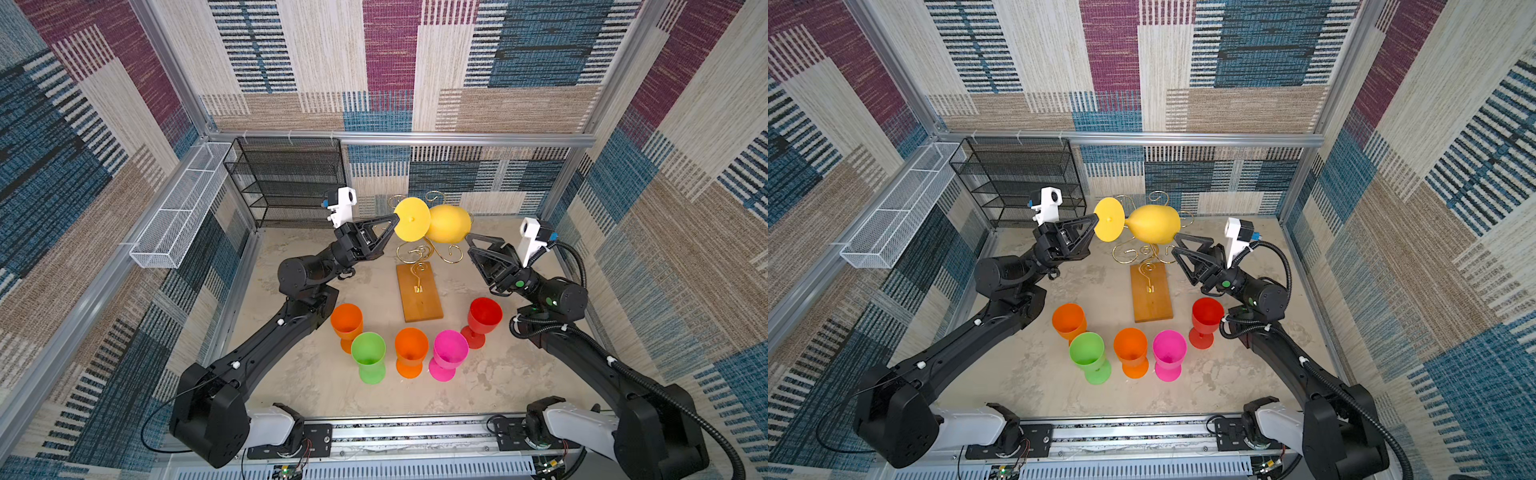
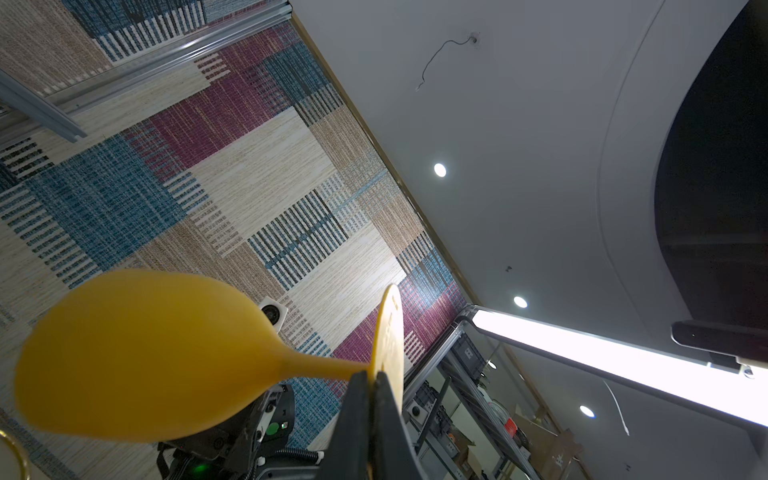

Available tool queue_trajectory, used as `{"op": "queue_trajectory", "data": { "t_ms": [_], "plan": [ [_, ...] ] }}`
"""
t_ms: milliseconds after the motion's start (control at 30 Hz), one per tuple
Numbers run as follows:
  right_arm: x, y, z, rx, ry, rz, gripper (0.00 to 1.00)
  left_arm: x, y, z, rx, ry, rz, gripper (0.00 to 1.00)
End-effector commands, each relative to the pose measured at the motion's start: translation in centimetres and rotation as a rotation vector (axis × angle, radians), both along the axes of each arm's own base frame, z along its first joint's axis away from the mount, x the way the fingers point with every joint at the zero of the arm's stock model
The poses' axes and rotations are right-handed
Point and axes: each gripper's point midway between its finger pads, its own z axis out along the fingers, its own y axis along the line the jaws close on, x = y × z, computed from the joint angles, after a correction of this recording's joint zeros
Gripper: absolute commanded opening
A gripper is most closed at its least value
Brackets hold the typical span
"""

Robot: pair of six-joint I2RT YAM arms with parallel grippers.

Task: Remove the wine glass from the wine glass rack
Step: 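Lift the yellow glass away from the rack with left gripper while right reaches toward it, then close the right gripper on the yellow glass bowl and open the left gripper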

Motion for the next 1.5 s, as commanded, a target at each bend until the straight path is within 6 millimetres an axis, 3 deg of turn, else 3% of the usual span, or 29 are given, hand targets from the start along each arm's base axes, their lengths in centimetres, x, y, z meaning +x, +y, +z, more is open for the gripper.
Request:
{"op": "queue_trajectory", "data": {
  "t_ms": [0, 333, 633, 833, 1000, 1300, 1467],
  "plan": [
    [-1.7, -0.1, 1.2, 0.012, -0.094, 0.037, 0.57, -1.0, 0.7, 1.3, -0.067, -0.036, -0.026, 0.00],
    [-1.4, -0.2, 1.0, 0.002, -0.081, 0.002, 0.57, -1.4, 0.4, 1.6, -0.060, -0.053, -0.027, 0.00],
    [-2.0, -1.7, 0.6, -0.031, -0.082, -0.128, 0.57, -2.6, 0.7, 2.4, 0.002, -0.107, 0.035, 0.00],
    [-1.7, -1.6, 1.1, -0.023, -0.094, -0.096, 0.59, -3.3, 1.2, 2.8, -0.023, -0.091, 0.019, 0.00],
    [-1.1, -1.3, 1.6, -0.006, -0.103, -0.055, 0.59, -3.8, 1.2, 2.3, -0.040, -0.069, -0.008, 0.00],
    [-1.1, -0.8, 1.9, 0.000, -0.110, 0.012, 0.59, -2.6, 0.7, 0.6, -0.069, -0.008, -0.039, 0.00],
    [-1.0, -0.7, 1.6, -0.003, -0.100, 0.023, 0.59, -2.3, 0.4, 0.5, -0.081, -0.004, -0.056, 0.00]
  ]
}}
